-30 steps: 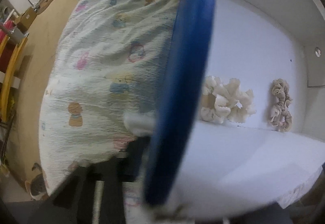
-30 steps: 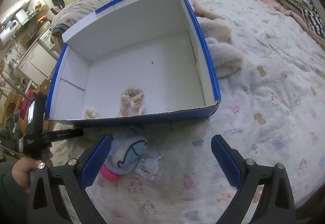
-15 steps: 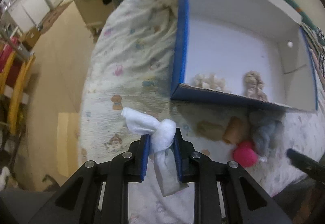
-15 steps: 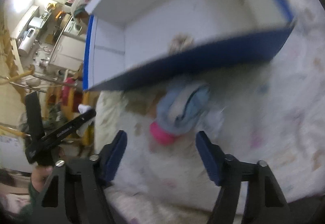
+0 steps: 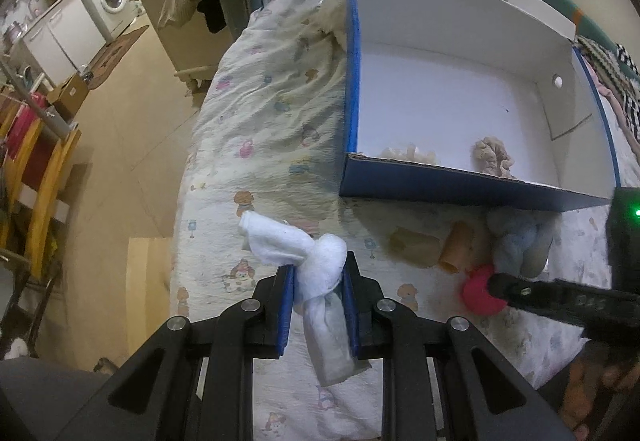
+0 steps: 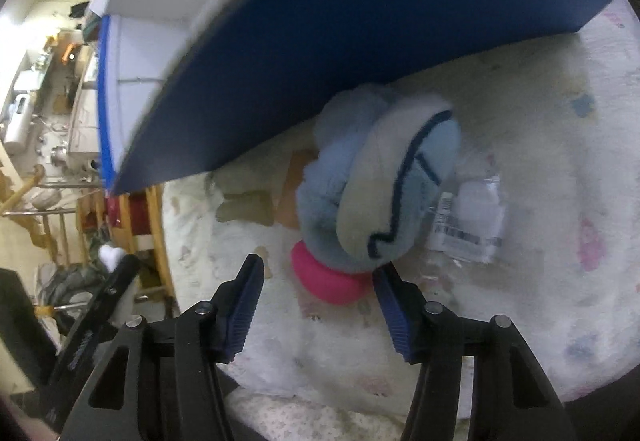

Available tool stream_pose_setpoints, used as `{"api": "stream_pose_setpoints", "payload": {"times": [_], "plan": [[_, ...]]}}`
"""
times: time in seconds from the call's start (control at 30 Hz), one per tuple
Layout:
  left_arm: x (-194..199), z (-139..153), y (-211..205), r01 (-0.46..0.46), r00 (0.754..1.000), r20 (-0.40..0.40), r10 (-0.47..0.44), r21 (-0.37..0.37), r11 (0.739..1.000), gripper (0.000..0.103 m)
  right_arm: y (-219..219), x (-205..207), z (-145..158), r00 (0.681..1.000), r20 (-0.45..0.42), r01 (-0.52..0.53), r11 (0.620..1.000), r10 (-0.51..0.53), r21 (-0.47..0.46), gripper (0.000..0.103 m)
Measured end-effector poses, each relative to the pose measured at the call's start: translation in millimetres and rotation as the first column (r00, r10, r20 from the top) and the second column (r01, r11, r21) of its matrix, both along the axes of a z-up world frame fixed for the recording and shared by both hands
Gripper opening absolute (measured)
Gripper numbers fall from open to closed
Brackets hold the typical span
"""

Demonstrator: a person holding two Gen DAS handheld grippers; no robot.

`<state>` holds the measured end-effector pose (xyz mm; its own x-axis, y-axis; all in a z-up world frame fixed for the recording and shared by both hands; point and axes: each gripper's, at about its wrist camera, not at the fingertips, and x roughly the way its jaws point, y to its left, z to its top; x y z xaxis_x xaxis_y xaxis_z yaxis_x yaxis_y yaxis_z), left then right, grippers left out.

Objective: Organize soft objects
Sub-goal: 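Grasp the pink rubber duck with the right gripper while the left holds the white cloth, then carry the white cloth and pink duck over the box interior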

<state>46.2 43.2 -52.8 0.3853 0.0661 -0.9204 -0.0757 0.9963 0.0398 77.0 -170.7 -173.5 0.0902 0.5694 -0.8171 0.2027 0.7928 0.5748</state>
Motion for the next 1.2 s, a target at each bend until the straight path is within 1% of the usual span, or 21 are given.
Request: {"api": "stream_pose_setpoints", "payload": {"times": [0.1,0.13,0.17,0.2,0.3,0.37,0.43,0.53,0.63,0.77,0.83,0.97,1.07,1.13,1.17,1.2], "plan": [[2,-2,3,-0.013,1.0,-0.002,0.012,-0.01,1.0,0.02,15,8,-10,0.999,-0.019,-0.034,0.998,0.033,-0.052,0.061],[3,-3,3,-0.014,1.0,-0.001,0.014,-0.01,1.0,0.02,16,6,-12,0.999,-0.017,-0.042,0.997,0.041,-0.064,0.059],[3,-4,3,-0.014,1.0,-0.001,0.014,-0.009,1.0,0.02,18,7,-13,0.999,-0.011,-0.047,0.996,0.046,-0.073,0.056],[4,-5,1,-0.013,1.0,-0.003,0.013,-0.007,1.0,0.02,19,8,-12,0.999,-0.004,-0.052,0.995,0.051,-0.081,0.046],[5,-8,1,-0.013,1.0,-0.011,0.013,-0.011,1.0,0.02,19,7,-10,0.998,0.002,-0.058,0.996,0.058,-0.069,0.045],[5,-9,-1,-0.013,1.0,-0.015,0.013,-0.015,1.0,0.02,16,1,-8,0.997,0.003,-0.074,0.996,0.074,-0.044,0.045],[6,-10,-2,-0.01,1.0,-0.013,0.01,-0.011,1.0,0.02,22,-8,-6,0.993,-0.005,-0.118,0.993,0.118,-0.004,0.045],[6,-10,-3,-0.014,1.0,-0.007,0.013,-0.005,1.0,0.02,29,-23,-6,0.982,-0.01,-0.19,0.981,0.191,0.023,0.045],[6,-10,-2,-0.015,1.0,-0.005,0.015,-0.002,1.0,0.02,27,-31,-2,0.978,0.022,-0.207,0.978,0.207,0.022,0.045],[5,-12,-3,-0.015,1.0,-0.012,0.015,-0.004,1.0,0.02,18,-36,17,0.972,0.108,-0.213,0.977,0.21,0.018,0.045],[5,-12,-3,-0.015,1.0,-0.009,0.015,-0.004,1.0,0.02,7,-36,34,0.965,0.171,-0.204,0.979,0.197,0.025,0.045],[3,-6,-6,-0.012,1.0,0.017,0.012,0.008,1.0,0.02,-15,-34,72,0.945,0.298,-0.147,0.989,0.136,0.014,0.045],[3,0,-10,-0.011,0.999,0.044,0.01,0.022,1.0,0.02,-24,-32,102,0.911,0.396,-0.116,0.993,0.117,-0.028,0.045],[4,5,-11,-0.01,0.998,0.055,0.009,0.015,1.0,0.02,-30,-30,119,0.887,0.448,-0.097,0.994,0.113,-0.059,0.045],[4,7,-12,-0.009,0.998,0.054,0.009,-0.001,1.0,0.02,-32,-29,123,0.876,0.469,-0.09,0.994,0.112,-0.069,0.045],[4,10,-12,-0.007,0.999,0.05,0.01,-0.055,0.998,0.02,-35,-28,130,0.866,0.488,-0.085,0.993,0.112,-0.077,0.045]]}}
